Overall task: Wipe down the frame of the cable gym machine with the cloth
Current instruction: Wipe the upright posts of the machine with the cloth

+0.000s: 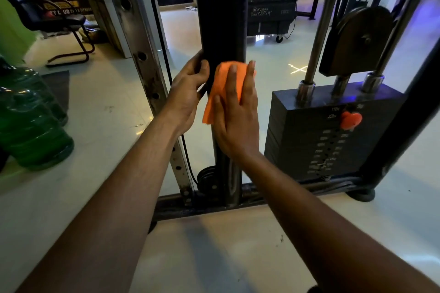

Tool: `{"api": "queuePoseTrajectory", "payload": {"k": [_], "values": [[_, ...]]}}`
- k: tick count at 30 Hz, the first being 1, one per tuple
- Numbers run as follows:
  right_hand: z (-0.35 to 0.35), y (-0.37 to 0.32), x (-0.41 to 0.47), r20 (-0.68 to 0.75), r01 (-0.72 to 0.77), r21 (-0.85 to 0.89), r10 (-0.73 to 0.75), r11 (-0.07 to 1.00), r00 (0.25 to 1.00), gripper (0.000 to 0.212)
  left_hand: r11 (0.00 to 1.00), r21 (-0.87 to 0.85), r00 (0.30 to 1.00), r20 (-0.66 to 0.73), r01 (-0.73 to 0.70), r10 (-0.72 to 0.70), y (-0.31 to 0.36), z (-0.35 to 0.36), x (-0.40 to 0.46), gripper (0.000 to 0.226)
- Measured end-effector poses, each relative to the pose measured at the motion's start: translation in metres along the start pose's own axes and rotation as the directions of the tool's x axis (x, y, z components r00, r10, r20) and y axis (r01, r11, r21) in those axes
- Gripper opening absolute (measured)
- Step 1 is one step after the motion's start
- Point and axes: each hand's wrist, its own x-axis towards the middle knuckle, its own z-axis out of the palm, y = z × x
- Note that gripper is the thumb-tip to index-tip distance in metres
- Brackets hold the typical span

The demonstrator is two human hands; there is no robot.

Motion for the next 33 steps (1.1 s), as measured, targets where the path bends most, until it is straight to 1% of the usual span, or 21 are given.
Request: {"api": "queuePoseTrajectory", "payload": {"k": [2,5,7,10,13,15,20,23,24,27,29,31,33], "values": [[0.002,0.004,-0.005,-0.002,-0.009,-0.031,0.009,0.999,1.000,0.078,1.000,0.000,1.000,0.008,0.023,-0.023,-0.005,-0.003,-0.002,0.041],[0.009,0.028,-0.055,0.115,-0.028,-0.087,0.038,0.996,0.993,0.087,0.998,-0.030,0.998,0.019,0.056,-0.056,-0.008,-0.006,-0.005,0.039],[0.012,0.039,-0.078,0.154,-0.026,-0.103,0.042,0.994,0.987,0.087,0.996,-0.038,0.997,0.012,0.076,-0.075,-0.005,-0.007,-0.005,0.038],[0.009,0.029,-0.060,0.124,-0.028,-0.094,0.040,0.995,0.992,0.083,0.995,-0.024,0.996,0.009,0.092,-0.092,-0.002,-0.008,-0.005,0.039],[0.004,0.011,-0.014,0.028,-0.010,-0.069,0.012,0.998,1.000,0.077,0.995,0.024,0.994,0.036,0.098,-0.099,-0.007,-0.006,-0.007,0.040],[0.008,0.011,-0.008,0.000,-0.004,-0.046,0.004,0.999,1.000,0.076,0.992,0.053,0.992,0.045,0.112,-0.115,-0.017,-0.005,-0.009,0.041],[0.030,0.051,-0.093,0.137,-0.030,-0.116,0.046,0.993,0.989,0.094,0.988,0.028,0.985,0.067,0.154,-0.156,-0.036,-0.007,-0.013,0.039],[0.039,0.041,-0.100,0.121,-0.106,-0.078,0.115,0.991,0.986,0.096,0.983,0.028,0.981,0.066,0.180,-0.181,-0.042,-0.010,-0.012,0.039],[0.040,0.032,-0.094,0.096,-0.109,-0.056,0.114,0.992,0.989,0.094,0.982,0.031,0.980,0.064,0.188,-0.189,-0.044,-0.010,-0.012,0.039],[0.036,0.014,-0.057,-0.022,-0.104,0.017,0.104,0.994,0.994,0.075,0.981,0.050,0.979,0.066,0.187,-0.190,-0.048,-0.009,-0.010,0.038],[0.034,0.019,-0.040,-0.052,-0.088,0.017,0.089,0.996,0.995,0.072,0.982,0.058,0.981,0.069,0.178,-0.182,-0.052,-0.012,-0.007,0.039],[0.037,0.031,-0.054,-0.009,-0.067,-0.027,0.066,0.997,0.998,0.075,0.983,0.048,0.981,0.072,0.179,-0.182,-0.057,-0.015,-0.006,0.040],[0.044,0.049,-0.092,0.078,-0.040,-0.102,0.048,0.994,0.996,0.081,0.982,0.047,0.978,0.089,0.183,-0.187,-0.061,-0.014,-0.008,0.041]]}}
